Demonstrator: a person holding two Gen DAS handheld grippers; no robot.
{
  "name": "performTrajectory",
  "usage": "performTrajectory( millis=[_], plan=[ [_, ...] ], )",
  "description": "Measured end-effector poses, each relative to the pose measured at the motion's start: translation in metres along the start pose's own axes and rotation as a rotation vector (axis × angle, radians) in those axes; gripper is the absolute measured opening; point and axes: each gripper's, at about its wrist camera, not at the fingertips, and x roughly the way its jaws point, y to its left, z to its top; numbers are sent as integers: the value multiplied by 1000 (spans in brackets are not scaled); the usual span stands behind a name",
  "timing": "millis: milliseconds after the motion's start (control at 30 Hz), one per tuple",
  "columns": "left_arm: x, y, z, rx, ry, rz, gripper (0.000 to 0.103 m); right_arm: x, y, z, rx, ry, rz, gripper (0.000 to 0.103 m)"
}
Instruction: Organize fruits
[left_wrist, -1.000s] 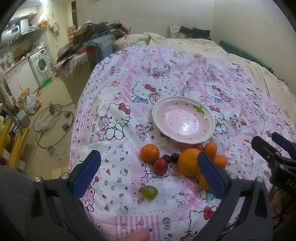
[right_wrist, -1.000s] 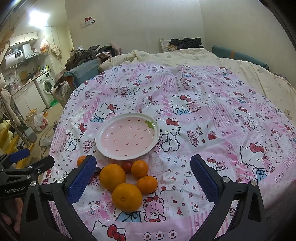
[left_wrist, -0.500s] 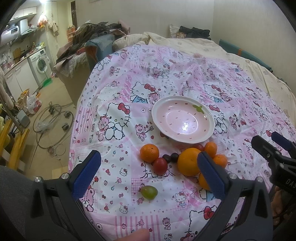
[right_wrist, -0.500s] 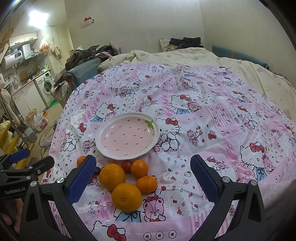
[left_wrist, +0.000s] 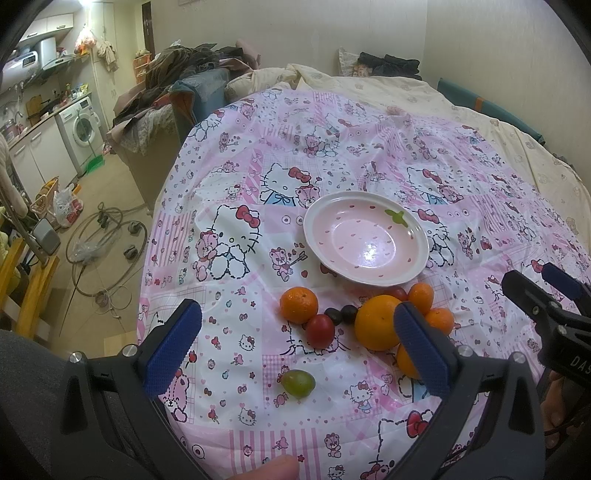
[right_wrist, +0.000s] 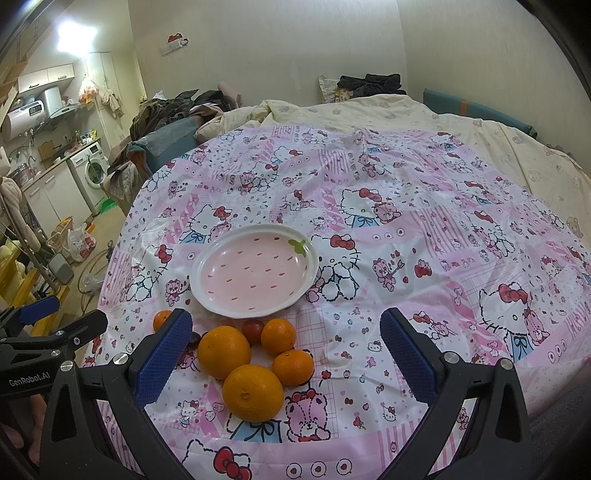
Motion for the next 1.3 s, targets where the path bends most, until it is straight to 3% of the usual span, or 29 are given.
performTrajectory(
  millis=[367, 667, 833, 1000, 1300],
  plan=[
    [3, 1, 0, -10, 6, 0, 103, 1, 0, -2, 4, 9, 8, 103],
    [10, 13, 1, -54, 34, 25, 103, 8, -29, 6, 122, 51, 31, 103],
    [17, 23, 0, -85, 81, 39, 103, 44, -40, -4, 191, 268, 55, 103],
    [21, 26, -2, -103, 111, 41, 103, 88, -25, -33, 213, 540, 176, 101],
    [29, 25, -5, -103, 156, 25, 103, 127, -3, -54, 214, 664, 149, 86]
  ],
)
